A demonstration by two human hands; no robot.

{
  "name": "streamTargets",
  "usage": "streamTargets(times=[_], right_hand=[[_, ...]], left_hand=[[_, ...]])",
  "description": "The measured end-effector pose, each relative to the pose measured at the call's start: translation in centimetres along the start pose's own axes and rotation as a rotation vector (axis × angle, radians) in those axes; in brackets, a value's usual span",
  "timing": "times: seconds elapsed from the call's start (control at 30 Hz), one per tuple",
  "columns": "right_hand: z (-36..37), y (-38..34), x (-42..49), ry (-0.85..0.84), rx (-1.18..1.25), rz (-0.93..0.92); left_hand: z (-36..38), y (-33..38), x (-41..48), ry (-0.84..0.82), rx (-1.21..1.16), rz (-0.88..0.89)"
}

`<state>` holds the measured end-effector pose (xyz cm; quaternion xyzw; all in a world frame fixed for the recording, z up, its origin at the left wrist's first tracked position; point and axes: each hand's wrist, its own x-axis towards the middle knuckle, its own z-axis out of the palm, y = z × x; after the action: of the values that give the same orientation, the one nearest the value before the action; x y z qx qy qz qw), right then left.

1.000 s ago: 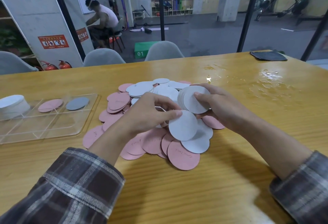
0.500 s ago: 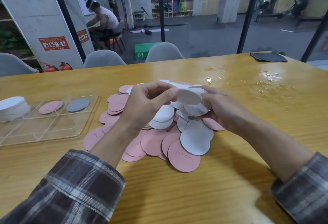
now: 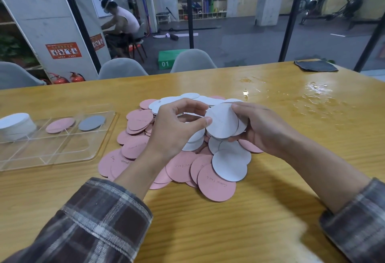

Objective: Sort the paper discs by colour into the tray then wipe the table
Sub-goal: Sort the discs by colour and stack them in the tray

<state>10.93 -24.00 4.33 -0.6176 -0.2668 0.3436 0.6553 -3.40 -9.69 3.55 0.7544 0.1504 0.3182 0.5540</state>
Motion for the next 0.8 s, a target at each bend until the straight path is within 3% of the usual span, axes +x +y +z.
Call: streamTargets(times=[0.33,0.53,0.6,0.73,0.8], right_hand=[[-0.2,0.4,-0.2,-0.188,-0.147,0.001],[-0.6,0.2,0.1,-0.103,-0.054,-0.043],[-0.9,0.1,0.2,-0.053,-0.019,-0.046],[-1.4,0.2,0.5,0.004,-0.084,-0.049],[-1.3,0.2,0.5,0.011,-0.116,-0.059]], left_hand=[[1.2,-0.4,-0.5,0.082,0.125,0.198],[1.6,-0.4,-0.8,0.131,0.286,0.214],[1.5,-0.3,-0.8,0.042,0.339,0.182],[1.5,-0.8,-1.2,-0.290,0.625,0.099],[1.4,-1.0,-1.3,-0.360,0.678,0.080]])
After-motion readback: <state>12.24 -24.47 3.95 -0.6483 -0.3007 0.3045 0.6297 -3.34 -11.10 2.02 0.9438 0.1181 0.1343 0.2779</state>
